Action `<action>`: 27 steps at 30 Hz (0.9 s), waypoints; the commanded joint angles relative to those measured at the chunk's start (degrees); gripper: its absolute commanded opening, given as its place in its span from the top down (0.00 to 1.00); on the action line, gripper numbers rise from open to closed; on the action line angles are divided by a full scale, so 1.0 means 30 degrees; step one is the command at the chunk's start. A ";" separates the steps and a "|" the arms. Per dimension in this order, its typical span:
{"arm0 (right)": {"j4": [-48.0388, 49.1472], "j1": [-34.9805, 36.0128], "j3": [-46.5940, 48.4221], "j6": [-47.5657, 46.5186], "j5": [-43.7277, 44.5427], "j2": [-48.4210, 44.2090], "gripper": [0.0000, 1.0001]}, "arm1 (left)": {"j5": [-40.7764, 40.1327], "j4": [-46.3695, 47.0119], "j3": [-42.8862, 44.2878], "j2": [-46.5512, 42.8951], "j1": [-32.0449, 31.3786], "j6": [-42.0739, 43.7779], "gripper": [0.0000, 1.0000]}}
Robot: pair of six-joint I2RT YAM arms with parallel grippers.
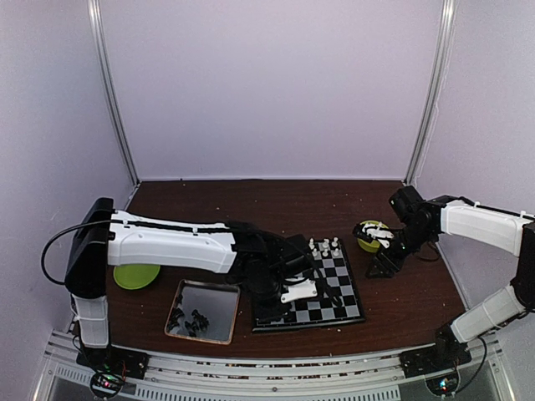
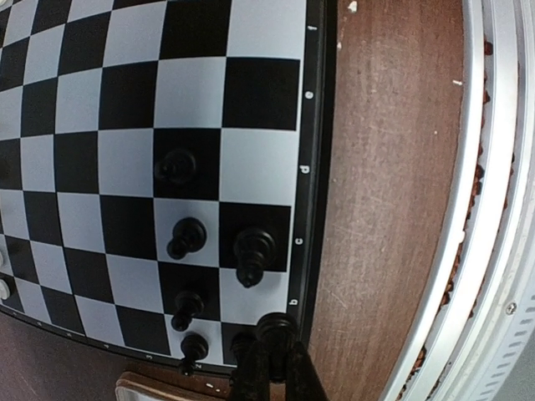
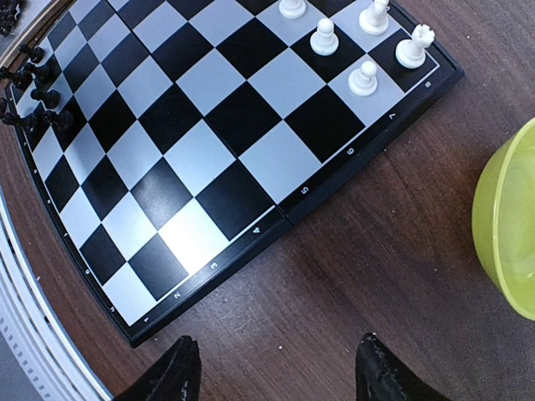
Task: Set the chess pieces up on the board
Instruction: Place the knight at g8.
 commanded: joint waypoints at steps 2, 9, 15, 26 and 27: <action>-0.0206 0.0130 0.0459 -0.0160 -0.0079 0.0179 0.37 | -0.0363 0.0256 0.0544 0.0444 0.0299 -0.0065 1.00; -0.0235 0.0133 0.0493 -0.0188 -0.0050 0.0259 0.36 | -0.0352 0.0358 0.0544 0.0784 0.0585 -0.0223 1.00; -0.0265 0.0129 0.0512 -0.0193 -0.0050 0.0461 0.36 | 0.0031 0.0358 0.0574 0.1075 0.0719 -0.0147 1.00; -0.0460 0.0185 0.0656 -0.0247 -0.0020 0.0833 0.33 | 0.0534 0.0467 0.0734 0.1475 0.0719 -0.0051 0.99; -0.0482 0.0187 0.0677 -0.0247 -0.0020 0.0876 0.33 | 0.0526 0.0501 0.0747 0.1496 0.0722 -0.0048 0.99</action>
